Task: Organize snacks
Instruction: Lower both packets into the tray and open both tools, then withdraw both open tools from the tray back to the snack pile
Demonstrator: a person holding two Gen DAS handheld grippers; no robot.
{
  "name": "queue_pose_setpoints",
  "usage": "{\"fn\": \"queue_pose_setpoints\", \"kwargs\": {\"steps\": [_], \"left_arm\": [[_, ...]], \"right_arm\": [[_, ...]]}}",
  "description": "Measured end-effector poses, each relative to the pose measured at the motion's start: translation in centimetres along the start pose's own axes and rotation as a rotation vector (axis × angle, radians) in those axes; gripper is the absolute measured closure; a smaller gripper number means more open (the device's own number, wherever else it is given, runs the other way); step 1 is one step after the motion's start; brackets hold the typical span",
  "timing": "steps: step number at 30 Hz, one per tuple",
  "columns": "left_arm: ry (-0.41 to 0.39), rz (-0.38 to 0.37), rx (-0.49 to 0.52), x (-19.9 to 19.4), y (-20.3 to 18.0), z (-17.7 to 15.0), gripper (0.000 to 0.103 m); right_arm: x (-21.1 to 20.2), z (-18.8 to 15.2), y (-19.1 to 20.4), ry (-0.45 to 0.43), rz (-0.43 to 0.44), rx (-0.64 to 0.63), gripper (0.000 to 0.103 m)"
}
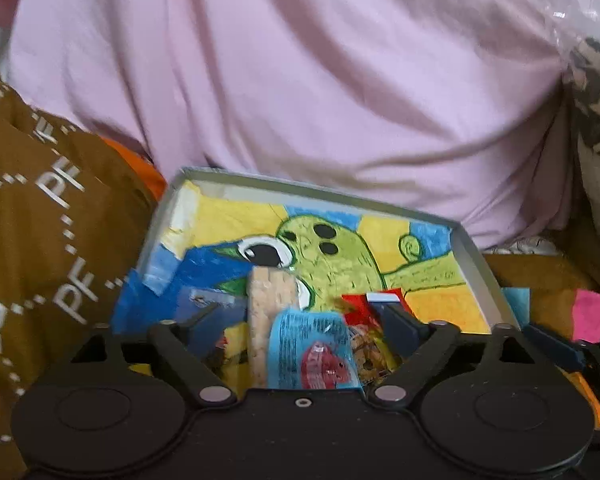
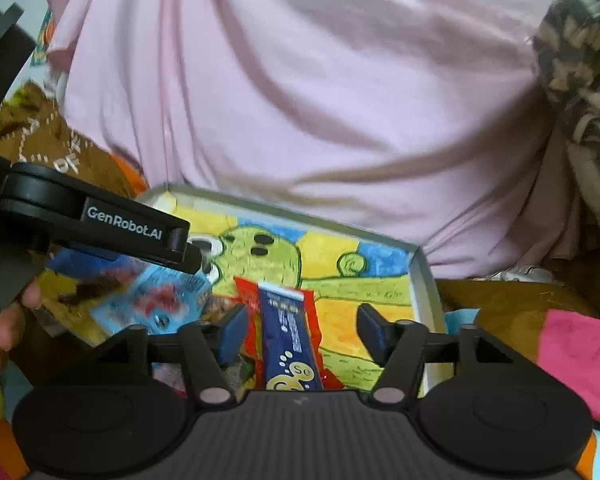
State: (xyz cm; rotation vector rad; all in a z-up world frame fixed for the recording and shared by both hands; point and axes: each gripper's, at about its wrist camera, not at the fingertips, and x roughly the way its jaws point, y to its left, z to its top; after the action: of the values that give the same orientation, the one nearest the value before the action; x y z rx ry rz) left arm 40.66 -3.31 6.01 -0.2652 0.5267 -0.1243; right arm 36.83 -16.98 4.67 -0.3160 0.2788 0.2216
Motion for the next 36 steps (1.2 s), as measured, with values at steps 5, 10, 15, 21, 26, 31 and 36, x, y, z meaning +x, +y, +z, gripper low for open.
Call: {"fn": "queue_pose_setpoints", "kwargs": {"steps": [5, 10, 15, 21, 26, 31, 36], "left_arm": [[-0.066, 0.025, 0.015, -3.7, -0.1, 0.4, 0.002], [-0.121, 0.031, 0.019, -7.9, -0.1, 0.6, 0.001], [-0.18, 0.022, 0.017, -12.3, -0.6, 0.5, 0.001], [-0.237, -0.022, 0.026, -18.3, -0.7, -0.9, 0.001], [-0.27, -0.03, 0.021, -23.1, 0.2, -3.0, 0.001], [-0.269, -0.005, 0.031, -26.4, 1.3, -5.8, 0.001], [-0.252, 0.033, 0.067, -28.6, 2.2, -9.0, 0.001]], "right_arm": [[-3.1, 1.1, -0.4, -0.081, 0.004, 0.058, 0.007], [-6.8, 1.6, -0.7, -0.142, 0.015, 0.126, 0.0], [-10.4, 1.7, -0.5, -0.173, 0.014, 0.198, 0.0], [-15.2, 1.0, 0.4, -0.216, -0.002, 0.234, 0.0], [-19.6, -0.2, 1.3, -0.241, 0.026, 0.241, 0.0], [-23.1, -1.6, 2.9, -0.277, 0.016, 0.235, 0.0], [-25.5, -3.4, 4.4, -0.286, 0.032, 0.2, 0.0]]}}
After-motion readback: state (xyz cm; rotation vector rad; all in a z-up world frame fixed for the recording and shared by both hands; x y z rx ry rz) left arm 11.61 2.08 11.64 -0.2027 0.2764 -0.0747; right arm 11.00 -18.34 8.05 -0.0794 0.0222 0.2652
